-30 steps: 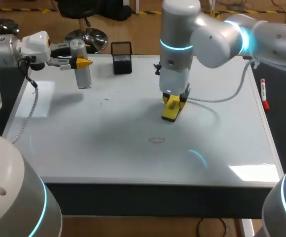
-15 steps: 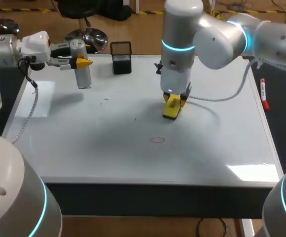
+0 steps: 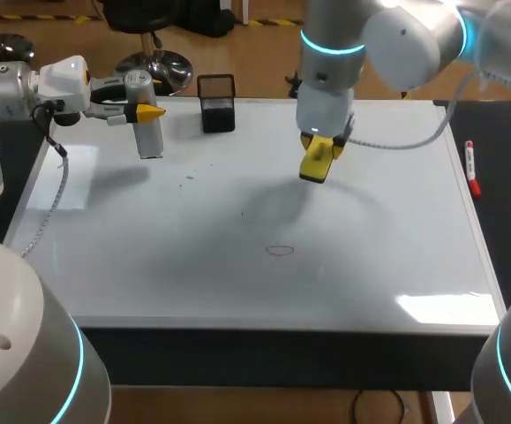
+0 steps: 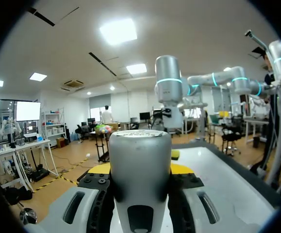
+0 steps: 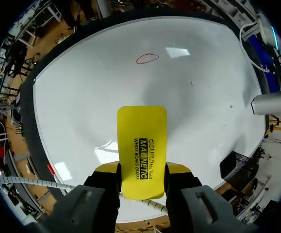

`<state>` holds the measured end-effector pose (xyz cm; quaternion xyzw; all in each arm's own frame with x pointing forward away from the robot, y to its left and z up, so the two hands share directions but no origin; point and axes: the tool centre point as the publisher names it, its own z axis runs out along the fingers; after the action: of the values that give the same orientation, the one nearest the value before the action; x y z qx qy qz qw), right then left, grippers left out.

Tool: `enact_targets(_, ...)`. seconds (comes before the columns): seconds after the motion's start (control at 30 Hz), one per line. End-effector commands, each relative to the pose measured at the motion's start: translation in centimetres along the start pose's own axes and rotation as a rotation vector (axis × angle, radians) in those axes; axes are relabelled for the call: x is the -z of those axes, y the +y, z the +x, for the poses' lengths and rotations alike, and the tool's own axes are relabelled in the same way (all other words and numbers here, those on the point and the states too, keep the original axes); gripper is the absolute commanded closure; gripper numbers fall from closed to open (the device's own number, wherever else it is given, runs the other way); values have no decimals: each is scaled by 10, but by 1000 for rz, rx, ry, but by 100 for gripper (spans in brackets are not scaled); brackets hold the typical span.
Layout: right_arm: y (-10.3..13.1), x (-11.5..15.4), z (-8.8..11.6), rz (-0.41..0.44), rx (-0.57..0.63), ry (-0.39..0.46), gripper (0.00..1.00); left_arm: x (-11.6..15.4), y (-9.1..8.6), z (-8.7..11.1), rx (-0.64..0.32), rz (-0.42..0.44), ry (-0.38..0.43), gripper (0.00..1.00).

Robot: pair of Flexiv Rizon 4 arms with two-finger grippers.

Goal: Pick up the inspection probe, press it on each red-marked spot on the whiteboard one by one, put down the probe, pick up the eraser, and wipe off all the red marks.

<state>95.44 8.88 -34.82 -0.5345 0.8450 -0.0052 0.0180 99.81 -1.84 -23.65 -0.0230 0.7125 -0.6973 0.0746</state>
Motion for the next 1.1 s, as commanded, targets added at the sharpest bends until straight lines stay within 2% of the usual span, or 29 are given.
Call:
enact_targets(0.03,-17,1,13,-9,-28,-4,100,0,-2,1,-2,-1,-4,100)
enact_targets(0.4,-79,-15,60,-26,-170,57,100,0,-2,1,-2,-1,-4,100)
enact_targets(0.67,-115,-28,95,-35,-278,84,100,0,-2,1,-2,-1,-4,100)
enact_targets(0.9,-131,-32,123,-21,-380,94,100,0,-2,1,-2,-1,-4,100)
enact_targets(1.1,-135,-34,145,-34,-441,86,100,0,-2,1,-2,-1,-4,100)
